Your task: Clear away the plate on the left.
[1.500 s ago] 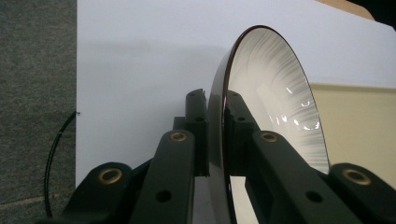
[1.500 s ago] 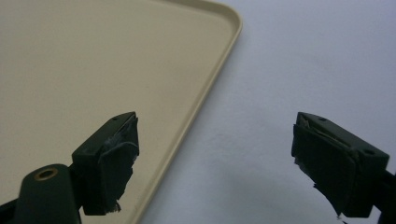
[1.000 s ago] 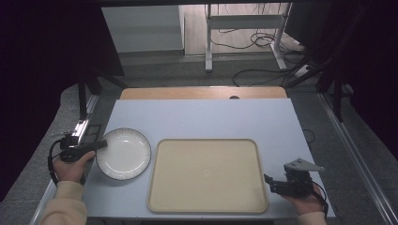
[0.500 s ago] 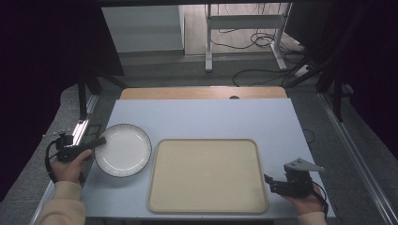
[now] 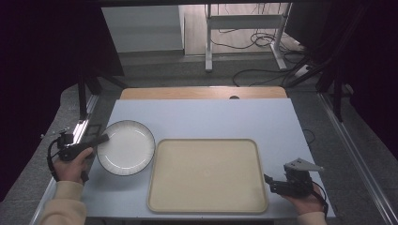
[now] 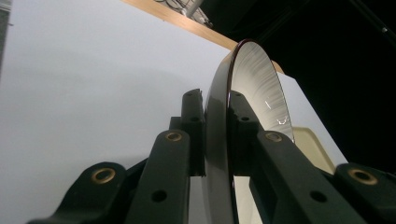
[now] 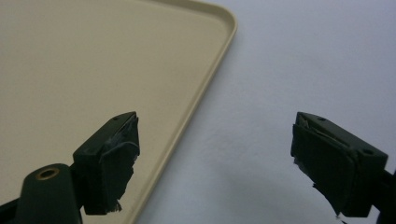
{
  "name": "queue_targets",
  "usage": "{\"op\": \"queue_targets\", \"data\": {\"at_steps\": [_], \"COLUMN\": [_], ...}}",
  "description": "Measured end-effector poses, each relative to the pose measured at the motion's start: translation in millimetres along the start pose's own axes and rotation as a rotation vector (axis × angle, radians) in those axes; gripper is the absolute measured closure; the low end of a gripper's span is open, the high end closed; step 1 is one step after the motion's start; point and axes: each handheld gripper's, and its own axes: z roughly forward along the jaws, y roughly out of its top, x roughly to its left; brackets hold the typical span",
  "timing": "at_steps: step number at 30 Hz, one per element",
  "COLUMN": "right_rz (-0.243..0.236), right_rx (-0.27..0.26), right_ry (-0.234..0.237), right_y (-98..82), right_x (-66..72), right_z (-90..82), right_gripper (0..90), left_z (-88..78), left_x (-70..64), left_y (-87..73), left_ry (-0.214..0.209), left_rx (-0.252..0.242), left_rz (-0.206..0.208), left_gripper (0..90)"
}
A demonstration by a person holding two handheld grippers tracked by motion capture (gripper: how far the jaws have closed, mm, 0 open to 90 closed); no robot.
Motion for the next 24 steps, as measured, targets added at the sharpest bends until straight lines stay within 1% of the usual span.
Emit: {"op": "queue_targets", "data": {"at_steps": [10,14,15,16,17,24], "right_rz": [0.001,0.003,0.002,0.003,0.003,0.003], "right_rx": [0.001,0.001,0.000,0.000,0.001,0.001], "right_ry": [0.000,0.001,0.000,0.001,0.001,0.001], "right_y": [0.0,-0.1,-0.1,-0.1,-0.1,-0.2], "right_x": [-0.1,-0.2,-0.3,-0.3,-0.3,-0.2], "right_z": [0.2,0.1,0.1,0.1,0.1,0.2], "right_gripper": [15.8,15.8,15.7,15.7,15.7,15.7], "left_z": [8.4,12.2,14.5,14.5,17.1,24.2], "left_x": [-9.9,-14.5,-16.9,-16.9,-19.7,-26.2], "left_y": [-1.3,-1.9,-2.2,-2.2,-2.7,-5.0], "left_ry": [-0.031,-0.057,-0.071,-0.071,-0.081,-0.090], "left_rx": [0.015,0.020,0.025,0.025,0.030,0.046], "left_rz": [0.009,0.009,0.010,0.010,0.012,0.026], "left_gripper": [80.3,80.3,80.3,80.3,80.3,80.2]}}
